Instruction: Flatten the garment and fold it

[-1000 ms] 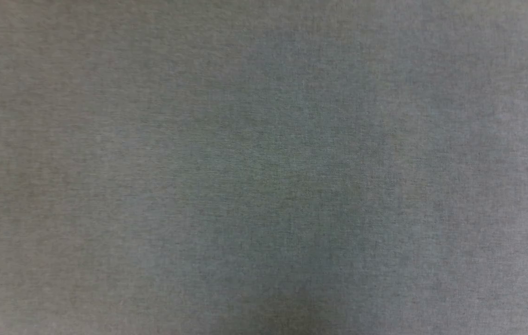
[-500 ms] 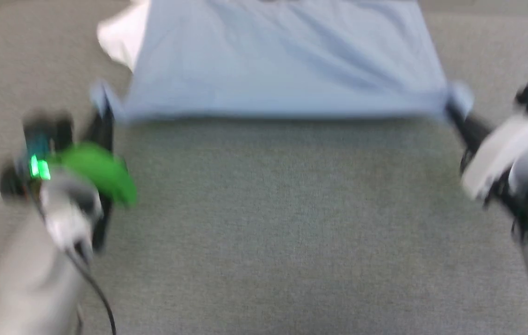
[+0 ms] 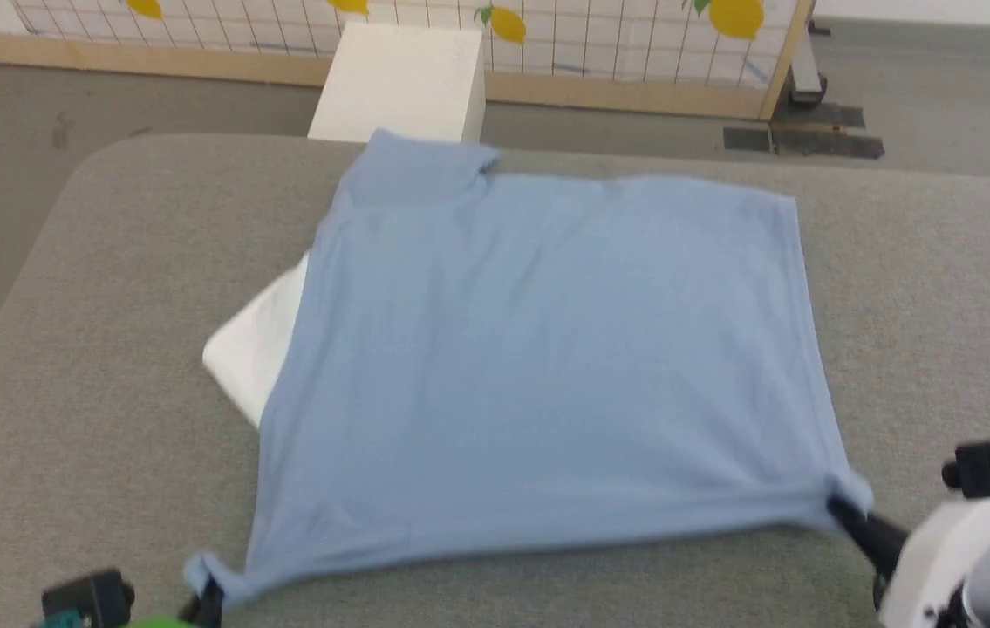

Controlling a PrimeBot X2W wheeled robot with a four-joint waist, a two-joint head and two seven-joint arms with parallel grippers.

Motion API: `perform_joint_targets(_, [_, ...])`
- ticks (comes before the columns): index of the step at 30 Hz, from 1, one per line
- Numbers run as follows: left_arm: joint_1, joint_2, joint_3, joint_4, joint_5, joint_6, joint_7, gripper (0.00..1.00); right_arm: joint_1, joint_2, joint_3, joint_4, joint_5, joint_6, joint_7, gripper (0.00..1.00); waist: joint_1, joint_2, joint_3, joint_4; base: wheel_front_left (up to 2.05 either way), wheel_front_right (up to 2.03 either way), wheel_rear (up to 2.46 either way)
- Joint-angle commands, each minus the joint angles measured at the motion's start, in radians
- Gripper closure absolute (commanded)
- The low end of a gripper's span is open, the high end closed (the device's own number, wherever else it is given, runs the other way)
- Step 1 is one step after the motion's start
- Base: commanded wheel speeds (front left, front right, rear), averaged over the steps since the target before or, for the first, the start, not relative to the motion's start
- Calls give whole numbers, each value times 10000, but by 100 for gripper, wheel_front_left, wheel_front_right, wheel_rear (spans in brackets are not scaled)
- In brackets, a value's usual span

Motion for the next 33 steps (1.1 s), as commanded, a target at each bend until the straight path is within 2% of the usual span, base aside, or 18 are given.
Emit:
perform_joint_targets(1, [599,164,137,-315,-226,326,196,100,468,-151,-200,-279,108,-19,407,100,1,-1,-257,103,0,0,0])
perform_joint_targets(6, [1870,435,349,-1538,-607,1073,690,100,1775,-162,-689,-1278,343,-19,2148,100,1,-1,-272,49,0,0,0])
perform_joint_targets(9, [1948,603,565,-2074,-504,1268,571,100,2030,60,-1082,-1872,342,-19,2662,100,1,-1,-206,33,0,0,0])
perform_joint_targets(12, [1487,790,652,-2494,-223,1230,437,100,1754,353,-1453,-2389,104,-19,2784,100,1,-1,-15,11,0,0,0])
perform_joint_targets(15, [651,940,659,-2543,-18,1008,463,100,1236,461,-1557,-2625,-283,-19,2845,100,1,-1,257,-5,0,0,0])
perform_joint_targets(19, [-959,1005,448,-2008,268,456,606,100,254,361,-1518,-2551,-1177,-19,2771,100,1,-1,771,-5,0,0,0])
perform_joint_targets(24, [-2915,555,236,-705,245,-295,634,100,-1022,409,-1345,-1958,-1918,-19,2817,100,1,-1,1592,-42,0,0,0])
perform_joint_targets(33, [-4882,-2,-267,1322,626,-1278,245,100,-2549,404,-1114,-838,-2572,-19,3190,100,1,-1,2632,-53,0,0,0])
